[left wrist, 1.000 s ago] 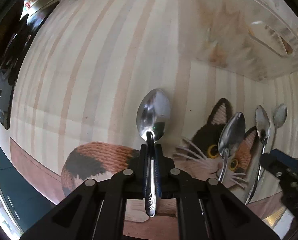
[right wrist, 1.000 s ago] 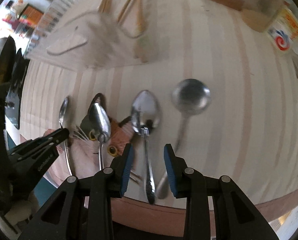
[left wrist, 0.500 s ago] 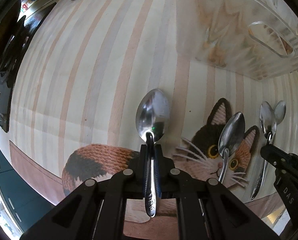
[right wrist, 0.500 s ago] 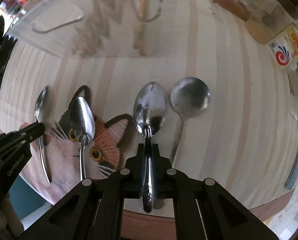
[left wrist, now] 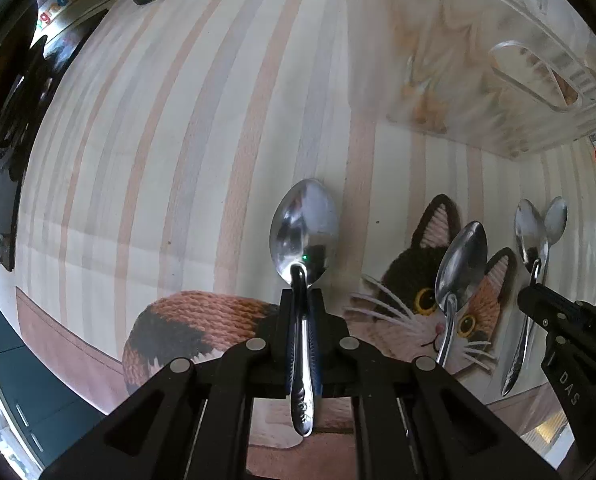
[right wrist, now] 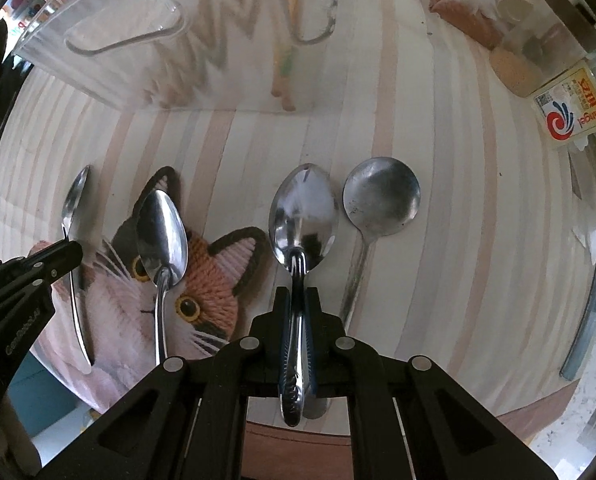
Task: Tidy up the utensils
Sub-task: 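Grasp a metal spoon by its handle with the left tool while the right grasps another, then carry both spoons into the clear basket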
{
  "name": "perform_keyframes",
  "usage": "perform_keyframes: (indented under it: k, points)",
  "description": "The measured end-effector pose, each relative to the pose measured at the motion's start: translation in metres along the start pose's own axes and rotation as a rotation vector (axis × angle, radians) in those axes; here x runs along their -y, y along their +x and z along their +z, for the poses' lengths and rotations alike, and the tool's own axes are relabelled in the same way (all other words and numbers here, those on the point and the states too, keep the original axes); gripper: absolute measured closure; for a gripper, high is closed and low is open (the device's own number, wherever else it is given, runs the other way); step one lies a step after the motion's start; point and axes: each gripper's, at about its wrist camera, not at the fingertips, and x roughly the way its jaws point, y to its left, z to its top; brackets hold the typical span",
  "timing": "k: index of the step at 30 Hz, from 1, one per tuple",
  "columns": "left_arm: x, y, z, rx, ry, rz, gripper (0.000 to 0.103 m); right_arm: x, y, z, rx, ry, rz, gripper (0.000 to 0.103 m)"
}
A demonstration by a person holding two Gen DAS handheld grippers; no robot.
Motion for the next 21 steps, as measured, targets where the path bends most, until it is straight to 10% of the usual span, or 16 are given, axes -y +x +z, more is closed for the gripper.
perform_keyframes:
  k: [21]
  points:
    - [-0.003,-0.072,-0.002,0.192,-0.015,0.092,0.103,0.015,-0.037,-0.021,0.076,0.023,0.130,0.100]
